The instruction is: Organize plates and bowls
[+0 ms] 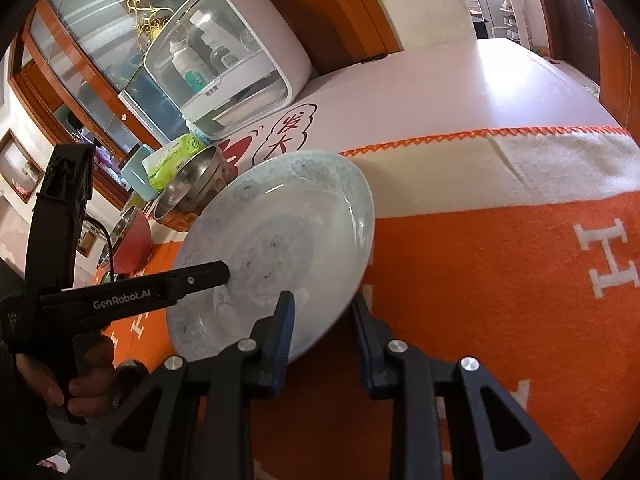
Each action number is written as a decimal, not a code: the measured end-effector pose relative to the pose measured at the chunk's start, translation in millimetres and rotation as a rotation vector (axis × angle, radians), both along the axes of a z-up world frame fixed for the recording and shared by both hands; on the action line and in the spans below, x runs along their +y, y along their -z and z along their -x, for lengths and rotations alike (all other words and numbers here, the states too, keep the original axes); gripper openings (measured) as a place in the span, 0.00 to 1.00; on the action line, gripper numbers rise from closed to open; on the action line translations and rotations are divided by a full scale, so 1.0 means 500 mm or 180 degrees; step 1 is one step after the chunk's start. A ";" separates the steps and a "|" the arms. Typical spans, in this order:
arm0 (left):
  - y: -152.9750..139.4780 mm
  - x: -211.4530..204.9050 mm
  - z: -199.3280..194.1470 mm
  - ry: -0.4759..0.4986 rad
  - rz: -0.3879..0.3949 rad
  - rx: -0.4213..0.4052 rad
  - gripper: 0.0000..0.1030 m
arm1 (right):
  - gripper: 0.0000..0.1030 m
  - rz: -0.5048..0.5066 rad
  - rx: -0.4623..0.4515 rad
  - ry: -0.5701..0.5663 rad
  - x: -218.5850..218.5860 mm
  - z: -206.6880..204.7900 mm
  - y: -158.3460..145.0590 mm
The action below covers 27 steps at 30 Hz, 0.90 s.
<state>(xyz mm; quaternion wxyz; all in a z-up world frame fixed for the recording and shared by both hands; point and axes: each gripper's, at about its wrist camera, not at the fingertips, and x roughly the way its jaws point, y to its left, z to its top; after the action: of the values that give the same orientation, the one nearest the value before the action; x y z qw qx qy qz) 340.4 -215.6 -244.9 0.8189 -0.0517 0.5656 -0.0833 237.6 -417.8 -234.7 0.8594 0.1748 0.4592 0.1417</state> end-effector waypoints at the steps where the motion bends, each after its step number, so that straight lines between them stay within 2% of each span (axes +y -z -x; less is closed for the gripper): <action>1: 0.000 -0.001 0.000 0.0028 0.0006 0.0006 0.34 | 0.24 -0.0012 0.0008 0.0018 -0.005 0.002 0.000; 7: -0.007 -0.016 0.015 0.0143 0.0094 0.0002 0.28 | 0.20 0.0028 0.0005 0.0103 -0.031 0.011 -0.004; 15: -0.033 -0.047 0.030 0.0311 0.0179 -0.0145 0.27 | 0.18 0.0022 -0.0125 0.0183 -0.061 0.025 -0.025; 23: -0.094 -0.050 0.052 0.0380 0.0400 -0.0336 0.27 | 0.18 0.0077 -0.0309 0.0189 -0.075 0.044 -0.072; 27: -0.128 -0.054 0.066 0.0399 0.0432 -0.0432 0.27 | 0.18 0.0077 -0.0374 0.0212 -0.080 0.057 -0.103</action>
<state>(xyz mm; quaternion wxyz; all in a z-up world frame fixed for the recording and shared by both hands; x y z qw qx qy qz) 307.5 -242.4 -180.7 0.8431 -0.0658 0.5040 -0.1757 209.1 -457.7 -183.1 0.8911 0.1710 0.4036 0.1175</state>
